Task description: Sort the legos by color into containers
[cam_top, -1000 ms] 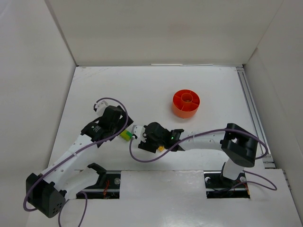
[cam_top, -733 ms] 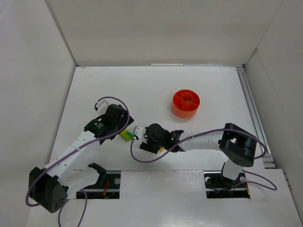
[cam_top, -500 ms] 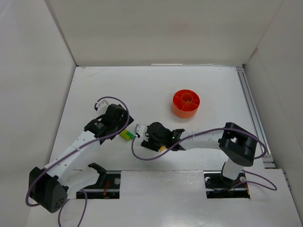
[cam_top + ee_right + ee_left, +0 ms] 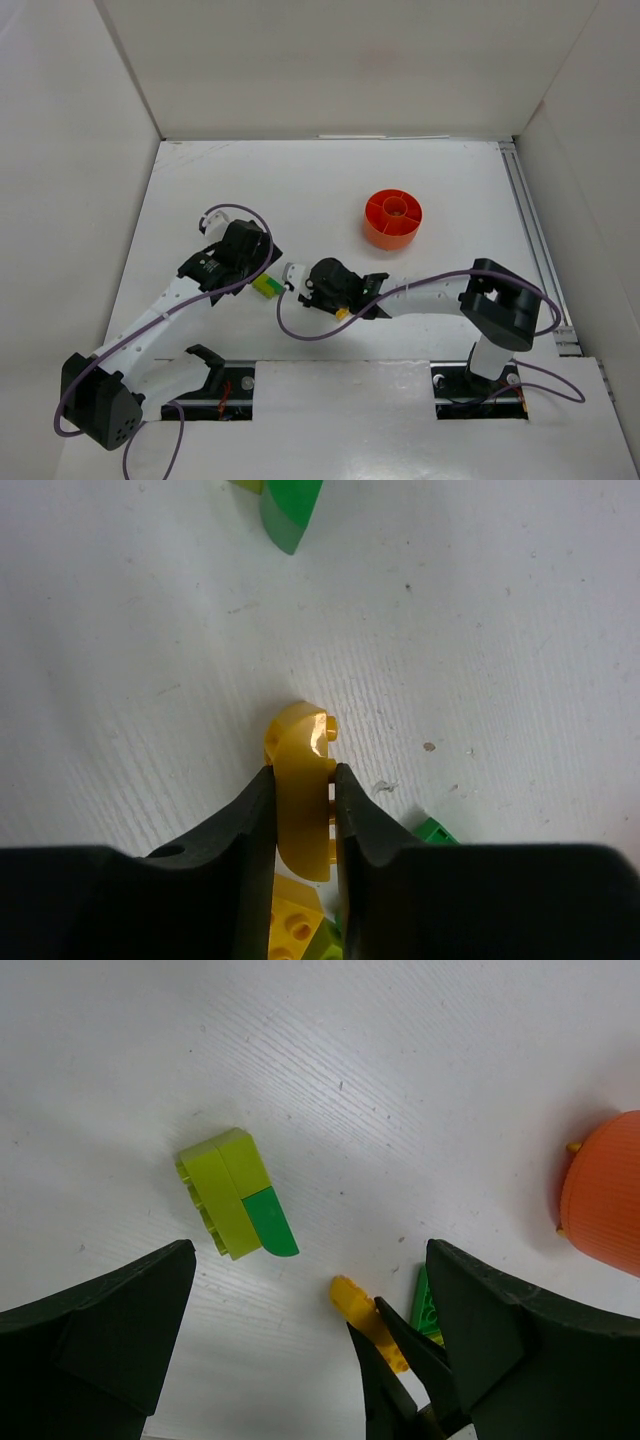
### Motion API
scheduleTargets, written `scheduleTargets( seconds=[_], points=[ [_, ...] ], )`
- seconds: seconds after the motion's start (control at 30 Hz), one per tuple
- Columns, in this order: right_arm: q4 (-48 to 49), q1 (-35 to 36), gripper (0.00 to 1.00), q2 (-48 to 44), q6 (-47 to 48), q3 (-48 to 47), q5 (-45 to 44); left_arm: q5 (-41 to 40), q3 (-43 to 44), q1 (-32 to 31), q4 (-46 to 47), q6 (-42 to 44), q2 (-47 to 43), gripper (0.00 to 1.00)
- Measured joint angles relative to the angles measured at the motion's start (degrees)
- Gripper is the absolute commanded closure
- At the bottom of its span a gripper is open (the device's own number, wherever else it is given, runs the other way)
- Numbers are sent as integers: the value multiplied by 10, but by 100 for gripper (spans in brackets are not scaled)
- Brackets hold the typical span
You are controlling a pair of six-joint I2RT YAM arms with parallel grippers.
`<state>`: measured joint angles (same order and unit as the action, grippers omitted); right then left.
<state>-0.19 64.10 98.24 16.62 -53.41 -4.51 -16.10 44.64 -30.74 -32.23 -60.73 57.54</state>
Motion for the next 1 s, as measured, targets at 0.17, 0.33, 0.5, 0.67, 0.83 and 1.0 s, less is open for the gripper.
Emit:
scheduleTargets(
  seconds=[0.17, 0.33, 0.5, 0.67, 0.83, 1.0],
  points=[
    [5, -10, 85, -1, 1, 0, 17, -7, 1, 0, 3, 2, 0, 1],
    [2, -73, 88, -33, -3, 0, 71, -10, 18, 12, 3, 17, 1, 1],
    [7, -204, 88, -142, -3, -3, 124, -7, 52, 47, 24, 46, 21, 1],
    [8, -321, 87, -216, 0, -21, 135, 8, 71, 82, 57, 85, 63, 1],
    [-2, -377, 87, -221, 3, -38, 113, 33, 96, 102, 81, 117, 112, 1],
    [-19, -405, 87, -209, 7, -50, 97, 60, 119, 114, 114, 144, 152, 1]
  ],
)
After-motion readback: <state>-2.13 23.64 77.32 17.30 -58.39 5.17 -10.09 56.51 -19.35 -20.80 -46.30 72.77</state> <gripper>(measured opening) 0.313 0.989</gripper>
